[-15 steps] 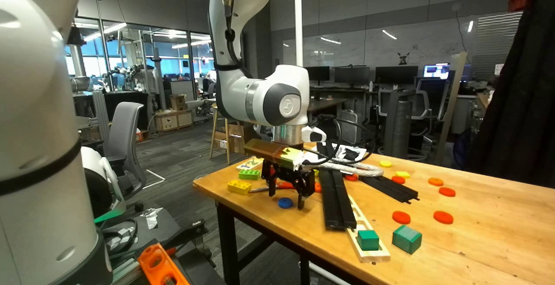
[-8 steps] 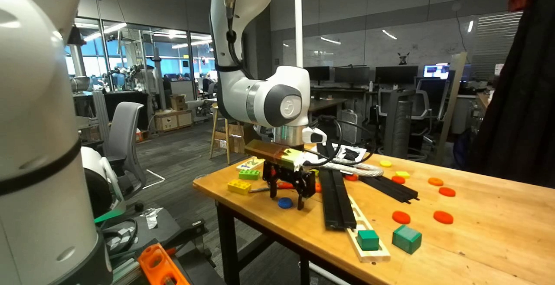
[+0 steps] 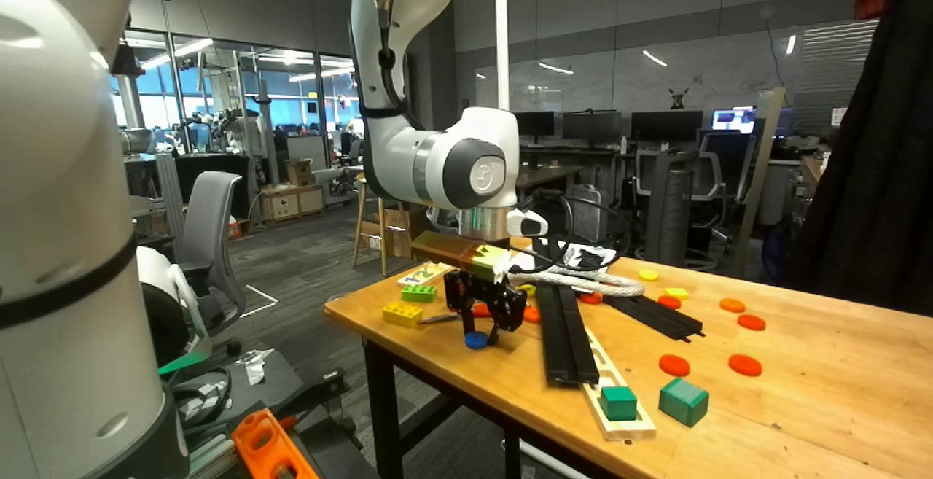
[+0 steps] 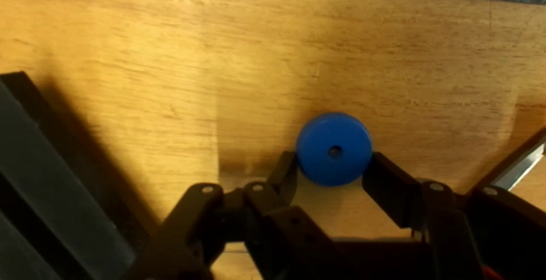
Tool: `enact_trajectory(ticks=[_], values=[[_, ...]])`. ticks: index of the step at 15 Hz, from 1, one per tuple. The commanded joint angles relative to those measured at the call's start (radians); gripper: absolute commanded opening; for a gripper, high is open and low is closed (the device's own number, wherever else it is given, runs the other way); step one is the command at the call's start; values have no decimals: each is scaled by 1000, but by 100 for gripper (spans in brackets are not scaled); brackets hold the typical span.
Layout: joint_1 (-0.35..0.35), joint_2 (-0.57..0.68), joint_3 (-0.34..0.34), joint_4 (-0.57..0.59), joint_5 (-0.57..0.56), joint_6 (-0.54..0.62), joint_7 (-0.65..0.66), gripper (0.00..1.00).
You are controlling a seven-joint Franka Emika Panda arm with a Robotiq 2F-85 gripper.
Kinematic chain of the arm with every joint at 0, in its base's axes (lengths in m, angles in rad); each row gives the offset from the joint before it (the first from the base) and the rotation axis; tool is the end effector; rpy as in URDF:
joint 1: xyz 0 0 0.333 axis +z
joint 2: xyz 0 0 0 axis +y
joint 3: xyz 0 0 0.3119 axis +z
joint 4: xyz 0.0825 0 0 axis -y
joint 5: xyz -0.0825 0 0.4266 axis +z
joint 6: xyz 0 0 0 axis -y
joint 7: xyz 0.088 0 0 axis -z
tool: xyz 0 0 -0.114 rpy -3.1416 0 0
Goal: Pick the blue ring and put it on the object
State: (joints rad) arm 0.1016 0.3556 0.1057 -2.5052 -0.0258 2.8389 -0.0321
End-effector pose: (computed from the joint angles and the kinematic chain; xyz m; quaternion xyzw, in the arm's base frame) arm 0.4579 0.1034 0.0948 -0.9915 -0.1286 0.0110 0.0138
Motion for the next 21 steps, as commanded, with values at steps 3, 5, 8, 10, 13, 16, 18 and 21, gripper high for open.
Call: enact_trajectory(ticks=[3,5,8,10,13,16,18,21], values=[[35,8,-35,9,-37,11,40,25],[75,-21,-66,-1,-71,-6,90,25],[141,-69,-114,-16,-143,-28,183,22],[189,-97,-151,-18,-205,-46,259,23],[230,-132,-177,-15,-290,-86,358,23],[252,-168,-167,1,-367,-149,445,23],[263,-195,-143,21,-417,-207,500,23],[258,-222,-88,57,-446,-281,539,23]])
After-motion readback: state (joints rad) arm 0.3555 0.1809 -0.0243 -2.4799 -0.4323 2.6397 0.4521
